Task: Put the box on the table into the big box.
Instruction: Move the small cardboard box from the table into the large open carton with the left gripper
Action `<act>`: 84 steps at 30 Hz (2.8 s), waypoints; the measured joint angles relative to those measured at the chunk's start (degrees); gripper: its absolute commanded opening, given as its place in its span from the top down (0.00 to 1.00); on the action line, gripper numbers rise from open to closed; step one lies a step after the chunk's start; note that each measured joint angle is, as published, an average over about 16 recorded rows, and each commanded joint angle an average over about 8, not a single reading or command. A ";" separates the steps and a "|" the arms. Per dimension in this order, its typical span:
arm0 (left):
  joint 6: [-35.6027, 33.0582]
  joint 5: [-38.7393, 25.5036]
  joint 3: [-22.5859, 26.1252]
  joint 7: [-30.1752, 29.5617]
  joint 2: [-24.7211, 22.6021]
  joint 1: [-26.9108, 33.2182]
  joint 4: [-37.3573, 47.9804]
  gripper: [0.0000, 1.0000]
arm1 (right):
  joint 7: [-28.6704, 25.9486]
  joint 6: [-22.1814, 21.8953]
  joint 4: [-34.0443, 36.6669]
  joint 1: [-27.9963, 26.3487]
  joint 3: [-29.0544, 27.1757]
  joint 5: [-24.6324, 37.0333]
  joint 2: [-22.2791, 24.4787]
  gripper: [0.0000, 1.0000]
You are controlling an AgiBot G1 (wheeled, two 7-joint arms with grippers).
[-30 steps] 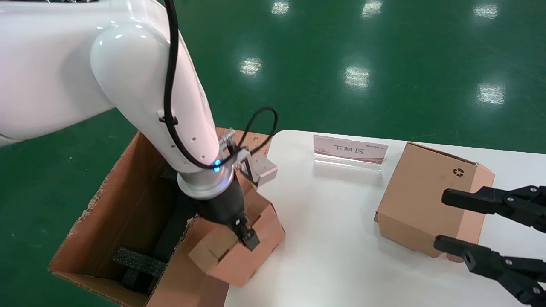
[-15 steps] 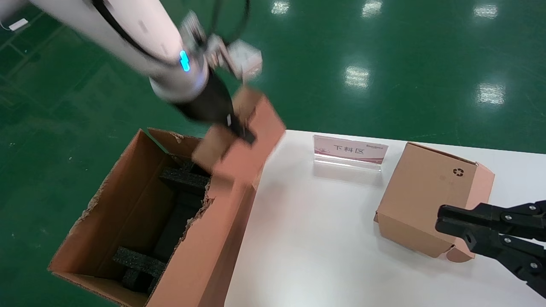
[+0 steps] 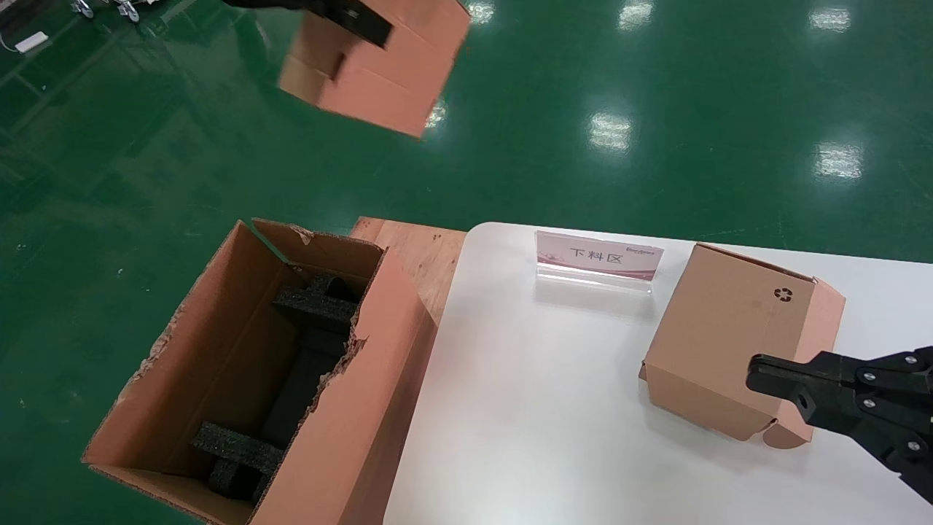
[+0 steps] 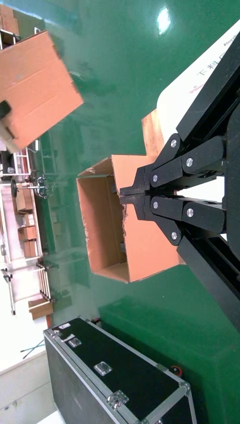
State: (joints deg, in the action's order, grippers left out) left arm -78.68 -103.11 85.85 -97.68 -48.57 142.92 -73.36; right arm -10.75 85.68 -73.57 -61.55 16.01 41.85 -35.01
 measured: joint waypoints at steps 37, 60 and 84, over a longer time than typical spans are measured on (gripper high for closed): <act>-19.85 22.23 29.29 -0.07 0.97 11.60 8.61 1.00 | 0.00 0.00 0.00 0.00 0.00 0.00 0.00 0.00; -11.96 29.52 37.61 1.10 2.06 3.25 17.54 1.00 | 0.00 0.00 0.00 0.00 0.00 0.00 0.00 0.00; -0.29 27.93 36.11 4.76 4.12 -5.54 20.45 1.00 | 0.00 0.00 0.00 0.00 0.00 0.00 0.00 0.00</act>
State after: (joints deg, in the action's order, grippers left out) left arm -78.97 -75.18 121.96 -92.92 -44.45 137.38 -52.91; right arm -10.75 85.68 -73.57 -61.55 16.01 41.85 -35.01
